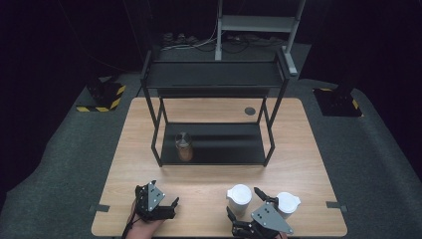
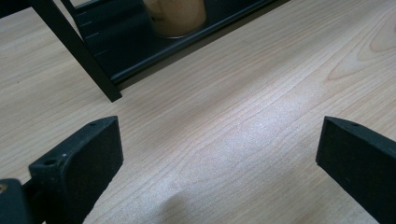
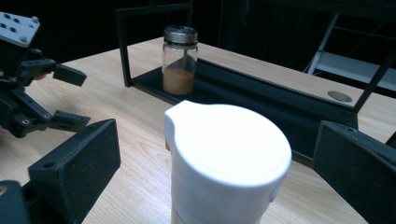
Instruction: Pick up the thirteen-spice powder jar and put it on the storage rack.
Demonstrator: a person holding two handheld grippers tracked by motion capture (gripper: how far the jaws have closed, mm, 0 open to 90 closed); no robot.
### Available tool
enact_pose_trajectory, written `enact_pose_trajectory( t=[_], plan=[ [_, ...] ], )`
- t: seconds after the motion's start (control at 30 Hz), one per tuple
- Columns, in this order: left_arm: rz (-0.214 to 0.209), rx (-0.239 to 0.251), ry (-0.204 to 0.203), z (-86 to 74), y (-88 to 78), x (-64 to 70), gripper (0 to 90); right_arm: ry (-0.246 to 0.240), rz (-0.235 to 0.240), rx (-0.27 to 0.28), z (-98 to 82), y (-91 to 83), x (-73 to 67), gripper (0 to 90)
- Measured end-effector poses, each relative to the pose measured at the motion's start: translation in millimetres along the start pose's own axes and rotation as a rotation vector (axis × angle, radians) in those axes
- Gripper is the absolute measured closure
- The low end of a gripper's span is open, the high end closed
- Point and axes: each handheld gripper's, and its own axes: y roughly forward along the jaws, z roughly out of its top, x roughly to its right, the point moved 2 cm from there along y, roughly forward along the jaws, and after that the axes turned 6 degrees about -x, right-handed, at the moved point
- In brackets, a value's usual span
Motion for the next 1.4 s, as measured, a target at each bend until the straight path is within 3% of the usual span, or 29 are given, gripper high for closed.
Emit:
enact_pose_trajectory(
  t=[0.73,1.4],
  plan=[
    [0.000,-0.005,0.008,0.9,0.2,0.5,0.8,0.021,-0.009,-0.015,-24.3,12.9,-4.1,8.6],
    [-0.006,-0.003,0.004,0.6,0.3,-0.6,0.8,0.047,0.012,-0.011,-36.9,24.2,5.1,26.4]
  ],
)
